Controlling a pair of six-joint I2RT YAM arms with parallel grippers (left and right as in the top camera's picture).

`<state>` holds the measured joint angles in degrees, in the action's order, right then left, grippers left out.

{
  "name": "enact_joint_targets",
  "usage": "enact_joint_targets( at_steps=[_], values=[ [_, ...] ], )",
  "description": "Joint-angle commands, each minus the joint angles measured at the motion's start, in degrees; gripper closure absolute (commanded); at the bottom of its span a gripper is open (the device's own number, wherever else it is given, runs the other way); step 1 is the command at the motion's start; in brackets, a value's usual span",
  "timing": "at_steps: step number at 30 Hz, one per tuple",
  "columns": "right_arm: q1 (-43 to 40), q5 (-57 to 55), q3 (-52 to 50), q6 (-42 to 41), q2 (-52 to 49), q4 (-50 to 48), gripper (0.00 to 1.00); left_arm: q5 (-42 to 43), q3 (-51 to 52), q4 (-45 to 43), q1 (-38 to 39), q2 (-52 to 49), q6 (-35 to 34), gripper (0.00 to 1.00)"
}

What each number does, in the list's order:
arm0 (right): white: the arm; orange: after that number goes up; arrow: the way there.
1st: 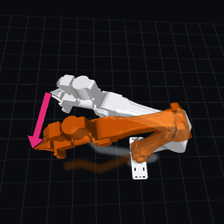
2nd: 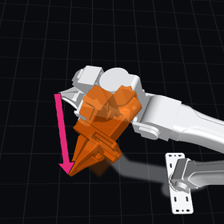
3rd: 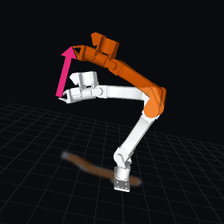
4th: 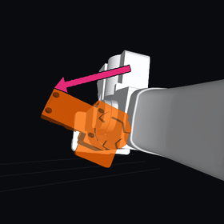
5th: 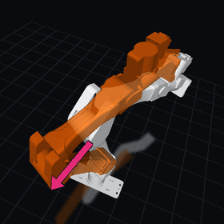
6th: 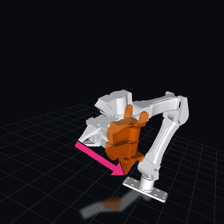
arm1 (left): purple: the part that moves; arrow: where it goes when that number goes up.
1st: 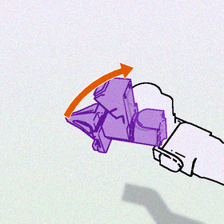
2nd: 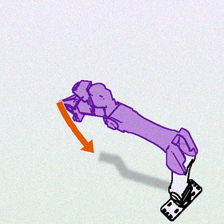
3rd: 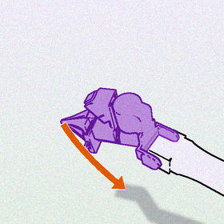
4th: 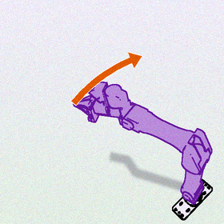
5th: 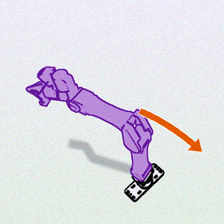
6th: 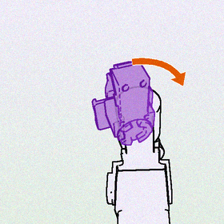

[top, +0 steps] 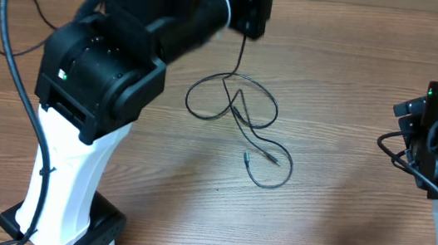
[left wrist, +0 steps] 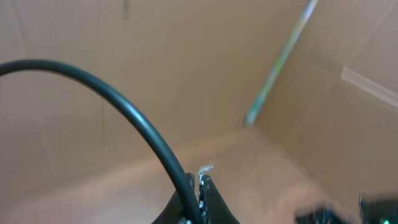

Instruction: Untangle cables

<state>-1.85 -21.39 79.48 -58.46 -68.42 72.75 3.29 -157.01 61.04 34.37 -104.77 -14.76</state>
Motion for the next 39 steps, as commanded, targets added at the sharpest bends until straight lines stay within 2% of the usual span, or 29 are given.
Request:
enact_joint_targets(
  at_steps=[1, 4, 5, 6, 10, 13, 16, 18, 21, 24, 30, 33, 37, 39],
  values=[
    [-0.15, -0.85, 0.42, 0.22, 0.15, -0.20, 0.00, -0.92, -2.75, -7.37, -0.33, 1.81, 2.27, 0.96],
    [-0.15, -0.87, 0.42, 0.22, 0.15, -0.20, 0.00, -3.78, -3.48, -11.67, -0.33, 2.32, 6.80, 0.96],
    [-0.15, -0.85, 0.42, 0.22, 0.15, -0.20, 0.00, -6.58, -3.56, -11.87, -0.33, 2.49, 7.76, 0.96],
    [-0.15, -0.87, 0.42, 0.22, 0.15, -0.20, 0.00, -13.05, -3.56, -11.10, -0.35, 2.64, 8.35, 0.96],
    [-0.15, -0.85, 0.42, 0.22, 0.15, -0.20, 0.00, -31.91, -3.52, -4.17, -1.14, 2.40, 8.31, 0.96],
    [-0.15, -0.87, 0.42, 0.22, 0.15, -0.20, 0.00, -39.58, -3.50, 4.85, -2.56, 1.64, 7.72, 0.96],
    [-0.15, -0.85, 0.42, 0.22, 0.15, -0.20, 0.00, -46.27, -3.48, 15.06, -4.83, 0.59, -0.28, 0.96],
    [-0.15, -0.87, 0.42, 0.22, 0.15, -0.20, 0.00, -48.72, -3.39, 21.97, -7.17, -0.17, -8.37, 0.96],
    [-0.15, -0.85, 0.42, 0.22, 0.15, -0.20, 0.00, -48.28, -2.97, 29.94, -11.02, -1.07, -17.77, 0.96],
    [-0.15, -0.85, 0.42, 0.22, 0.15, -0.20, 0.00, -48.24, -2.75, 35.76, -15.39, -2.32, -22.51, 0.96],
    [-0.15, -0.85, 0.42, 0.22, 0.15, -0.20, 0.00, -29.75, -0.13, 35.76, -22.27, -2.97, -19.61, 0.96],
    [-0.15, -0.85, 0.42, 0.22, 0.15, -0.20, 0.00, -28.22, 2.64, 35.76, -23.54, -2.97, -18.93, 0.96],
    [-0.15, -0.85, 0.42, 0.22, 0.15, -0.20, 0.00, -11.45, 8.57, 35.76, -23.43, -2.97, -12.00, 0.96],
    [-0.15, -0.85, 0.42, 0.22, 0.15, -0.20, 0.00, -2.73, 12.31, 35.76, -23.02, -2.97, -10.88, 0.96]
  ],
)
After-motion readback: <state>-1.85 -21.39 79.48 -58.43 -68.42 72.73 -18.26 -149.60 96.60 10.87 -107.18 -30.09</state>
